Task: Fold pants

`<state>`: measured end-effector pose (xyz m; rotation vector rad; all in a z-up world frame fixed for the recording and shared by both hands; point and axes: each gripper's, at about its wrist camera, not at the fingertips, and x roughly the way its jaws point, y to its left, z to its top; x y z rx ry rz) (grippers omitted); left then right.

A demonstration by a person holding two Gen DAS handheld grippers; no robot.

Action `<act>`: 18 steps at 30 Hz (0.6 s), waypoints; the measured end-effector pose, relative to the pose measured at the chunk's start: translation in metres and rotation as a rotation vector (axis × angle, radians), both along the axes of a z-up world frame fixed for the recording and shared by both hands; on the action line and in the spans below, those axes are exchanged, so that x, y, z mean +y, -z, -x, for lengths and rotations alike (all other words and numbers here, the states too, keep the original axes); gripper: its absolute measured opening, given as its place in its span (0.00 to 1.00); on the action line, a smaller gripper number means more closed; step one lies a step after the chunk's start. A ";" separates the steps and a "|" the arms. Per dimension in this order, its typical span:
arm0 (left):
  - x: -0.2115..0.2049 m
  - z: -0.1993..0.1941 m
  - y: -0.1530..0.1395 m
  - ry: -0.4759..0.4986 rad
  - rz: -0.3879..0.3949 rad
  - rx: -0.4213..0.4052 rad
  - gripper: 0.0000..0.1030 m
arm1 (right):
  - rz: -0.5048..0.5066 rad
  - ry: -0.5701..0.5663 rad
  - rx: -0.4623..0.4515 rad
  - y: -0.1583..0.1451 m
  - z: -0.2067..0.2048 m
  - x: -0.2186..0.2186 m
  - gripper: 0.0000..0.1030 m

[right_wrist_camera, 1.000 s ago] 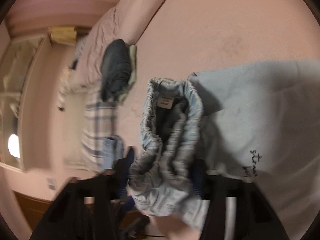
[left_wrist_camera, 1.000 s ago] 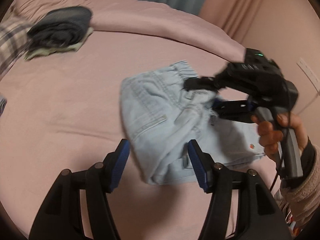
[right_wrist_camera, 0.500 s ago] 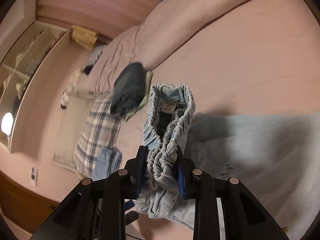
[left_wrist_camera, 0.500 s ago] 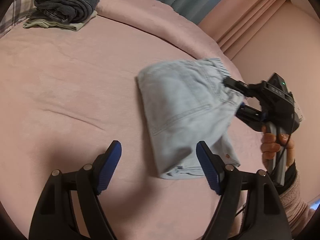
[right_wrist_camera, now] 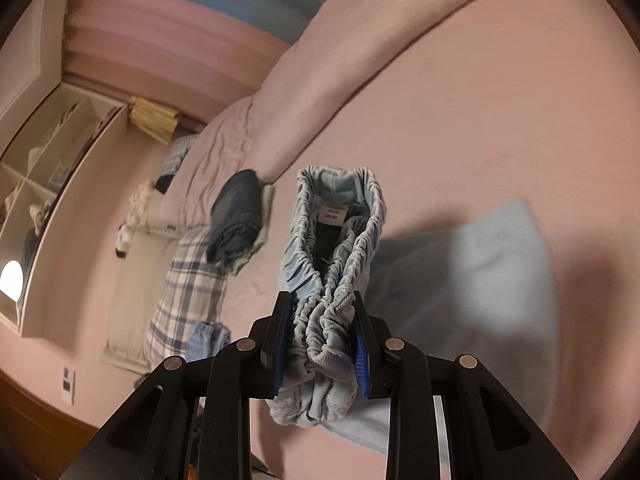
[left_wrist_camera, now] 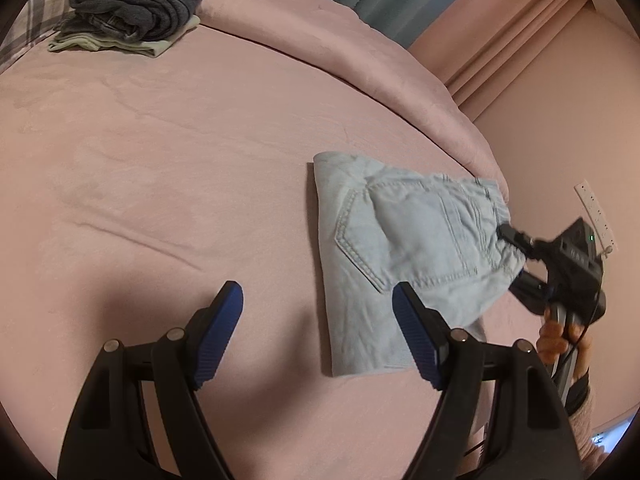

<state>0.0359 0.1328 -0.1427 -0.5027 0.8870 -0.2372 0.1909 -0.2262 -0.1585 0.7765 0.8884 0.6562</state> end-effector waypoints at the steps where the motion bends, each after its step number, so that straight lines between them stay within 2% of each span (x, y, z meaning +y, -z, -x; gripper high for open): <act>1: -0.002 -0.003 0.000 0.004 0.000 0.002 0.75 | 0.004 0.008 0.006 0.003 0.001 -0.005 0.28; 9: -0.020 -0.030 -0.001 0.042 -0.024 0.018 0.75 | -0.006 0.049 0.053 0.026 0.005 -0.031 0.28; 18: -0.050 -0.049 0.000 0.108 -0.097 0.023 0.75 | 0.009 0.053 0.113 0.051 0.005 -0.037 0.29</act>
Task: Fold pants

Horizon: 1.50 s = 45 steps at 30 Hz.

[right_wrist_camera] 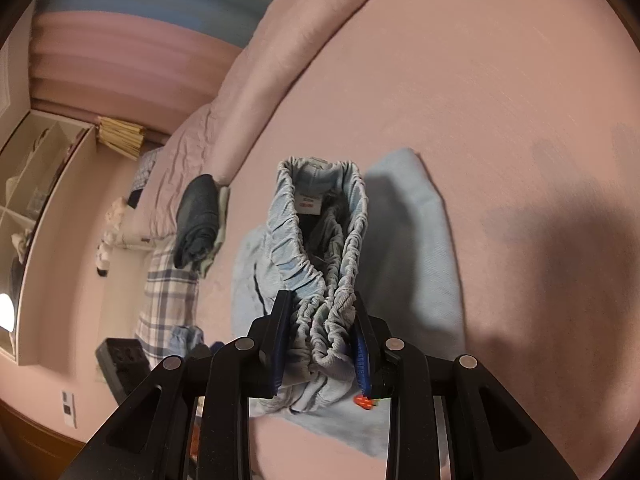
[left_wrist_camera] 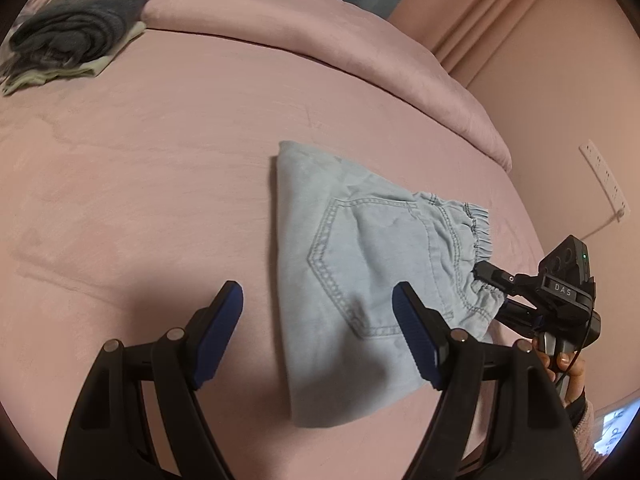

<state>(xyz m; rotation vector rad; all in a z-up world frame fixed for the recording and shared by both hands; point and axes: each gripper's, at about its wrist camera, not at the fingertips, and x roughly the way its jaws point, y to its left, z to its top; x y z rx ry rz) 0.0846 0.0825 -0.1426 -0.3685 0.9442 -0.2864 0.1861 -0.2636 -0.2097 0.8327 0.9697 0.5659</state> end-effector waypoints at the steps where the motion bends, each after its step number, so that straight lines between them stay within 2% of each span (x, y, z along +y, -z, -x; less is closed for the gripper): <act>1: -0.004 -0.001 0.000 0.009 -0.006 -0.001 0.75 | 0.002 -0.001 0.005 0.002 0.000 -0.001 0.29; 5: -0.012 -0.007 0.003 0.027 -0.032 0.004 0.75 | 0.071 0.017 0.027 0.006 0.005 -0.004 0.33; 9: -0.018 -0.010 0.004 0.037 -0.069 0.004 0.75 | 0.148 0.023 0.008 -0.002 0.013 -0.007 0.40; 12: -0.023 -0.014 0.004 0.041 -0.095 -0.001 0.75 | 0.275 0.047 -0.029 -0.016 0.020 -0.009 0.44; 16: -0.030 -0.019 0.001 0.047 -0.126 -0.012 0.75 | 0.491 0.068 -0.153 -0.045 0.031 0.002 0.44; 20: -0.040 -0.028 -0.005 0.059 -0.160 -0.040 0.75 | 0.568 0.030 -0.317 -0.066 0.041 0.022 0.43; 21: -0.043 -0.031 -0.007 0.064 -0.172 -0.048 0.75 | 0.579 0.008 -0.340 -0.068 0.042 0.028 0.39; 25: -0.057 -0.047 -0.011 0.088 -0.219 -0.087 0.75 | 0.646 -0.077 -0.348 -0.055 0.040 0.047 0.28; 29: -0.072 -0.067 -0.001 0.130 -0.280 -0.077 0.74 | 0.739 -0.145 -0.283 -0.026 0.037 0.054 0.28; 34: -0.087 -0.092 0.023 0.160 -0.361 -0.004 0.74 | 0.736 -0.155 -0.281 -0.015 0.035 0.047 0.28; 36: -0.089 -0.097 0.025 0.170 -0.375 -0.013 0.77 | 0.754 -0.173 -0.284 -0.018 0.034 0.048 0.28; 41: -0.074 -0.094 0.015 0.169 -0.318 -0.019 0.73 | 0.709 -0.164 -0.275 -0.024 0.034 0.047 0.28; 45: -0.055 -0.064 0.001 0.156 -0.252 -0.063 0.73 | 0.621 -0.124 -0.316 -0.045 0.035 0.037 0.28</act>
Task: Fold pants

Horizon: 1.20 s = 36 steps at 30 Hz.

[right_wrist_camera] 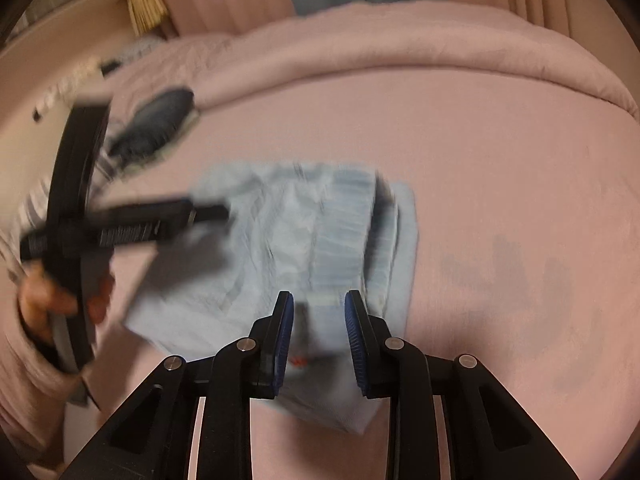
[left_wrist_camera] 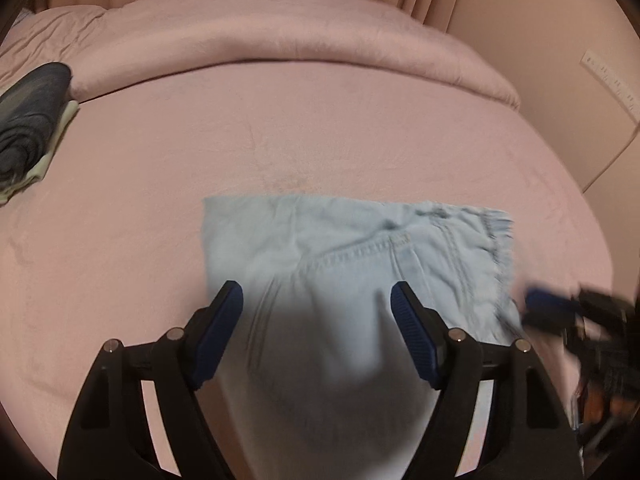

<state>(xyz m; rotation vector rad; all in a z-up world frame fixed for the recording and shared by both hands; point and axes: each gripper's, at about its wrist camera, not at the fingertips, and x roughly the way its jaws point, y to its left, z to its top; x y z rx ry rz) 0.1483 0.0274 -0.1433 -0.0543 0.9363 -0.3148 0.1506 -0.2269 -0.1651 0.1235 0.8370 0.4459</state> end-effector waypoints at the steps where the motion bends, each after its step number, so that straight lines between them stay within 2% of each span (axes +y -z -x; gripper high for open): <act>1: 0.004 0.009 -0.001 0.002 0.013 -0.002 0.73 | -0.002 0.004 -0.019 -0.005 -0.003 0.000 0.28; 4: 0.017 0.035 0.003 -0.006 0.041 0.003 0.70 | 0.017 0.018 -0.048 -0.016 -0.018 0.007 0.28; 7: 0.026 0.057 0.016 -0.026 0.077 0.039 0.61 | 0.033 0.003 -0.076 -0.021 -0.032 0.020 0.28; 10: 0.029 0.068 0.031 -0.040 0.045 0.061 0.51 | 0.098 0.013 -0.009 -0.004 -0.048 0.033 0.28; 11: 0.031 0.067 0.039 -0.046 0.075 0.093 0.48 | 0.128 0.032 0.046 0.007 -0.056 0.035 0.28; 12: 0.033 0.066 0.046 -0.054 0.117 0.121 0.47 | 0.103 0.038 0.103 0.020 -0.062 0.032 0.28; 14: 0.040 0.071 0.047 -0.071 0.182 0.127 0.47 | 0.061 0.046 0.119 0.017 -0.063 0.026 0.28; 17: 0.045 0.078 0.045 -0.080 0.222 0.133 0.47 | 0.039 0.054 0.129 0.004 -0.060 0.025 0.30; 19: 0.047 0.080 0.046 -0.081 0.258 0.144 0.44 | -0.022 -0.008 0.107 -0.008 -0.061 0.032 0.37; 21: 0.050 0.080 0.049 -0.084 0.318 0.167 0.35 | -0.084 -0.077 0.107 -0.017 -0.067 0.047 0.39; 24: 0.048 0.081 0.052 -0.098 0.361 0.185 0.33 | -0.109 -0.152 0.112 -0.023 -0.086 0.082 0.42; 28: 0.049 0.081 0.053 -0.091 0.350 0.180 0.33 | -0.031 -0.233 0.122 -0.016 -0.113 0.142 0.43; 32: 0.052 0.088 0.052 -0.093 0.312 0.168 0.31 | 0.270 -0.271 0.146 0.014 -0.129 0.193 0.40; 36: 0.047 0.093 0.048 -0.092 0.273 0.160 0.31 | 0.302 -0.219 0.128 0.016 -0.136 0.196 0.38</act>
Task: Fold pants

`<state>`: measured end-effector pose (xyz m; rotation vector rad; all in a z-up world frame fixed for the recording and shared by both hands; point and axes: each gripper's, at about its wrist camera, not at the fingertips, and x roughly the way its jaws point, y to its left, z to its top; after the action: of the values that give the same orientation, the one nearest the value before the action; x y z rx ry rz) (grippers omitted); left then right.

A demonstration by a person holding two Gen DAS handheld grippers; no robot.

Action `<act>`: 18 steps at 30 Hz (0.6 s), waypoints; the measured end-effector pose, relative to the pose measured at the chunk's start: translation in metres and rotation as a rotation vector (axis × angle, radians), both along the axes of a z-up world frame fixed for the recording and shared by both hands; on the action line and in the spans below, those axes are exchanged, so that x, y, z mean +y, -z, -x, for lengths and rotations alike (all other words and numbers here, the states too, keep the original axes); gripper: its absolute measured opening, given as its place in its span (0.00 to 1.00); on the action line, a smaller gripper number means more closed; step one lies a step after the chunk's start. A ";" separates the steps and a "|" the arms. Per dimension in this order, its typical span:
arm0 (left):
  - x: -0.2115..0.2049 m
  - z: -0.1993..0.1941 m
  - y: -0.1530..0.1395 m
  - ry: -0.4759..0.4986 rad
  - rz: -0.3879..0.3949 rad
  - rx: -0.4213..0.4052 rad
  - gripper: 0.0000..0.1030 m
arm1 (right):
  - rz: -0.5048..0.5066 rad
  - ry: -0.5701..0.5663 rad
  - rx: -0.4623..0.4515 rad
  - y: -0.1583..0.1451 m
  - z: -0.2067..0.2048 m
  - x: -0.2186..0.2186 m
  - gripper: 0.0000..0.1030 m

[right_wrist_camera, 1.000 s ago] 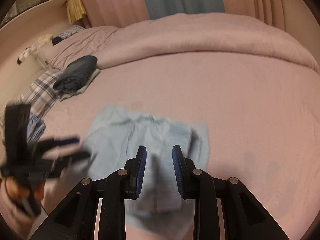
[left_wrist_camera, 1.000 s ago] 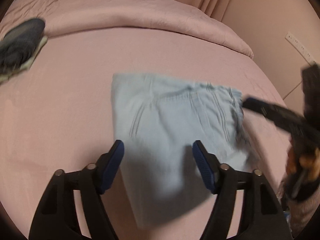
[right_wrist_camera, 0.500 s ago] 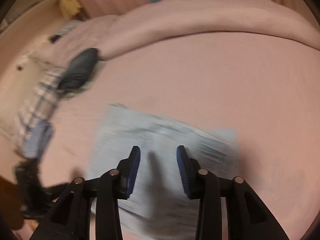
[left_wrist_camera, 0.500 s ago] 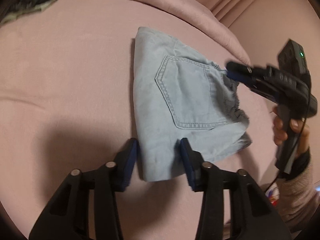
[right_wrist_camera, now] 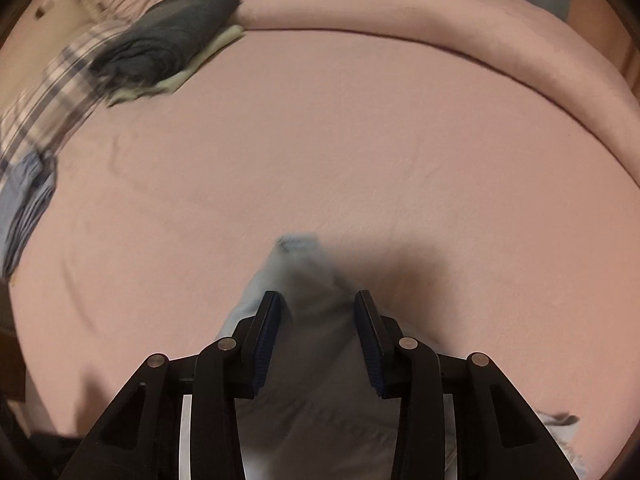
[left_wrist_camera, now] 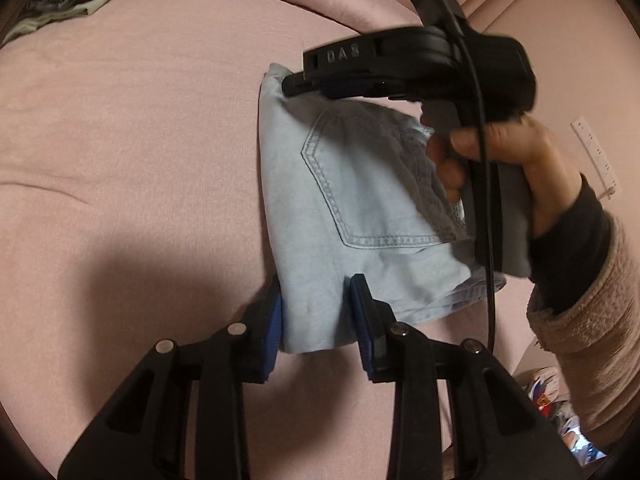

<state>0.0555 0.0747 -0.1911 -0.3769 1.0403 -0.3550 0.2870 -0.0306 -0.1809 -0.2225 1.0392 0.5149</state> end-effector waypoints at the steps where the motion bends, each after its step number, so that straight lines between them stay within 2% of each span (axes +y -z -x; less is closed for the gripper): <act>1: -0.007 0.000 -0.004 0.002 -0.021 -0.007 0.31 | -0.019 0.019 0.007 -0.001 -0.003 -0.005 0.38; 4: -0.016 0.007 -0.010 -0.003 -0.061 -0.027 0.33 | -0.110 0.064 0.009 -0.010 0.002 -0.026 0.38; 10: -0.025 0.020 -0.022 -0.028 -0.109 -0.054 0.38 | -0.263 0.116 -0.059 -0.044 0.050 -0.094 0.39; 14: -0.029 0.024 -0.025 -0.030 -0.145 -0.059 0.38 | -0.262 0.158 -0.080 -0.043 0.083 -0.133 0.39; 18: -0.032 0.023 -0.025 -0.025 -0.197 -0.076 0.38 | -0.240 0.174 -0.101 -0.036 0.109 -0.152 0.39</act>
<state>0.0325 0.0426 -0.1660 -0.1982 0.9854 -0.2401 0.1782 -0.1824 -0.1452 0.0539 0.8799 0.4610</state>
